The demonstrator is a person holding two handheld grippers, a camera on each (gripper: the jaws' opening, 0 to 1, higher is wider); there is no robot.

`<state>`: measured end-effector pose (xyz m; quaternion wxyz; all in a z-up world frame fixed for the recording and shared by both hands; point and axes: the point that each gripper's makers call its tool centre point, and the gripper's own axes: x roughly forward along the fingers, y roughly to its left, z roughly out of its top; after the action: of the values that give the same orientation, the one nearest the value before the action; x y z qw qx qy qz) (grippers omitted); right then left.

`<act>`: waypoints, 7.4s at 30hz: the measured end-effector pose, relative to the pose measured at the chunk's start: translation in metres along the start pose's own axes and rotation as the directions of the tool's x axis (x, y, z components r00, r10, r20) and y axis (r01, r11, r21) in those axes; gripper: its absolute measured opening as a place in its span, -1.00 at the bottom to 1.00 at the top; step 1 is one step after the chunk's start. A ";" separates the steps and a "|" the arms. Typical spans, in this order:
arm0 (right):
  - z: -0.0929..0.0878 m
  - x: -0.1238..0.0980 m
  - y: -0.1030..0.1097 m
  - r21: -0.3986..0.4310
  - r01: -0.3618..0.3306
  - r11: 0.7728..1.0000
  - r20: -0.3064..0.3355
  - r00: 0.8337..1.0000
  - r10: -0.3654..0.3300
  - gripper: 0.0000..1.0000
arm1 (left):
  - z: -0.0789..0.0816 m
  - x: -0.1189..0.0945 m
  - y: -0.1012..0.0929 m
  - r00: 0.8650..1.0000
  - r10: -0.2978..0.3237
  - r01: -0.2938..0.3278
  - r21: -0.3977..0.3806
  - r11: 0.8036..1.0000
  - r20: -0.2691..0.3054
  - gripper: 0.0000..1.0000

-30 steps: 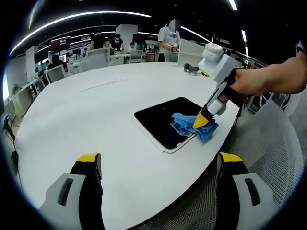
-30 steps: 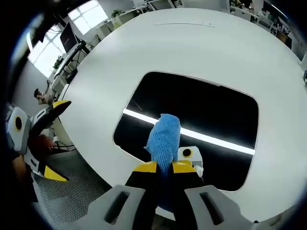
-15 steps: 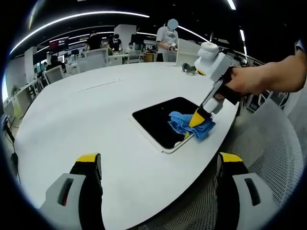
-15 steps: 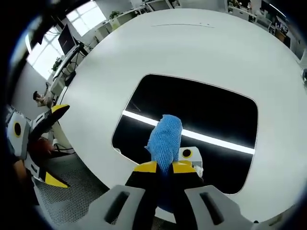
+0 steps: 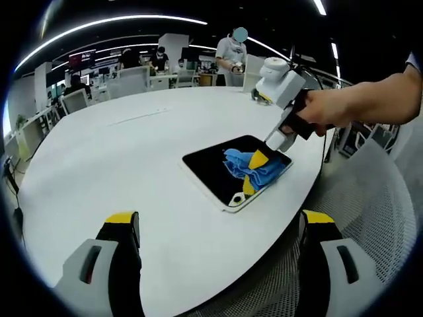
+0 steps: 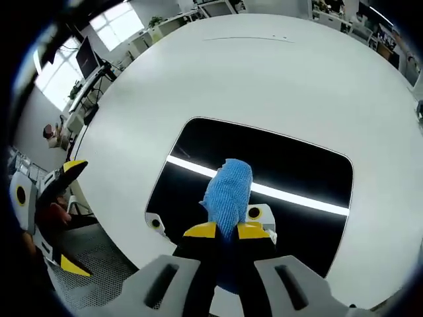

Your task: Wipe the mirror surface with the cleaning cloth until all visible marks leave the cleaned area.

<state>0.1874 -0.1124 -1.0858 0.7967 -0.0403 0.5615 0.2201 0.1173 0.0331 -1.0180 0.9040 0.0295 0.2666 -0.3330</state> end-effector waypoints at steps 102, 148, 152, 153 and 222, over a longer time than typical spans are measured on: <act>0.048 -0.003 -0.074 0.066 0.070 0.995 0.002 0.998 -0.071 -0.94 | -0.003 0.004 0.004 1.000 0.016 -0.016 0.004 1.000 -0.016 0.98; -0.028 -0.019 -0.046 0.112 0.037 0.993 0.056 0.997 -0.044 -0.95 | -0.001 0.003 0.003 1.000 0.017 -0.017 0.005 1.000 -0.008 0.98; -0.033 -0.022 -0.044 0.109 0.032 0.994 0.060 0.997 -0.039 -0.95 | -0.001 0.003 0.003 1.000 0.019 -0.019 0.007 1.000 -0.007 0.98; -0.034 -0.022 -0.044 0.109 0.031 0.994 0.061 0.997 -0.038 -0.95 | -0.001 0.003 0.004 1.000 0.021 -0.020 0.006 1.000 -0.007 0.98; -0.071 -0.045 -0.077 0.147 0.023 0.989 0.033 0.999 -0.028 -0.94 | 0.002 0.002 0.004 1.000 0.025 -0.025 -0.010 1.000 0.006 0.98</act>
<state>0.1438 -0.2178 -1.0853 0.8099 0.0150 0.5615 0.1687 0.1221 0.0339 -1.0175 0.9090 0.0272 0.2652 -0.3205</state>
